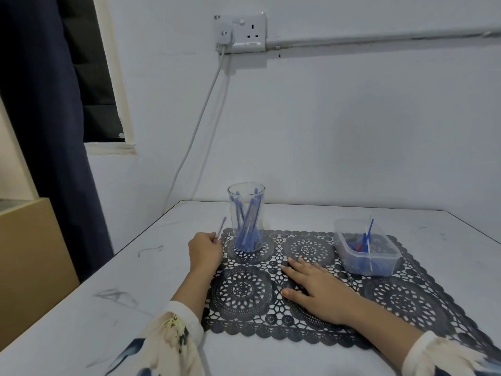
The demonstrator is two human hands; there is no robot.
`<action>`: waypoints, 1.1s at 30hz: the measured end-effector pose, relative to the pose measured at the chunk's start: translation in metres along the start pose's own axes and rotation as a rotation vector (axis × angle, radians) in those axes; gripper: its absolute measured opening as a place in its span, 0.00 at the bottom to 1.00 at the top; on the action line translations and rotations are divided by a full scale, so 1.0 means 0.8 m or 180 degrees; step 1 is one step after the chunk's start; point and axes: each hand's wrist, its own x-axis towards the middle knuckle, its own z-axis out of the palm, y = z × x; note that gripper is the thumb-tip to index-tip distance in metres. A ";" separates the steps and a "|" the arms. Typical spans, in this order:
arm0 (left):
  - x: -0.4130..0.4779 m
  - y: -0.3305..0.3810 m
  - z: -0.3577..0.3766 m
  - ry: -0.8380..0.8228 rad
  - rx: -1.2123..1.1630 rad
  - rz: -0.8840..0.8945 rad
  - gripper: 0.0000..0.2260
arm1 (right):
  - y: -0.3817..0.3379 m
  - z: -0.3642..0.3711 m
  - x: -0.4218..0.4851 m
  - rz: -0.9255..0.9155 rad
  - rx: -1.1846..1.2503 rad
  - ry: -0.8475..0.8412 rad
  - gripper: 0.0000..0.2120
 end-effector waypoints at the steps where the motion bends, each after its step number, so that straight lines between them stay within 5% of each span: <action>1: 0.001 -0.002 0.002 -0.0017 0.0024 -0.0007 0.12 | 0.000 0.000 0.000 -0.0001 -0.0013 -0.0012 0.47; 20: 0.006 -0.009 0.010 -0.0381 0.0560 0.0321 0.15 | 0.003 0.002 0.002 -0.0012 -0.0034 -0.0036 0.48; 33: -0.007 0.033 -0.012 0.0548 -0.0221 0.1026 0.10 | 0.002 0.000 0.001 -0.0003 -0.0069 -0.0094 0.43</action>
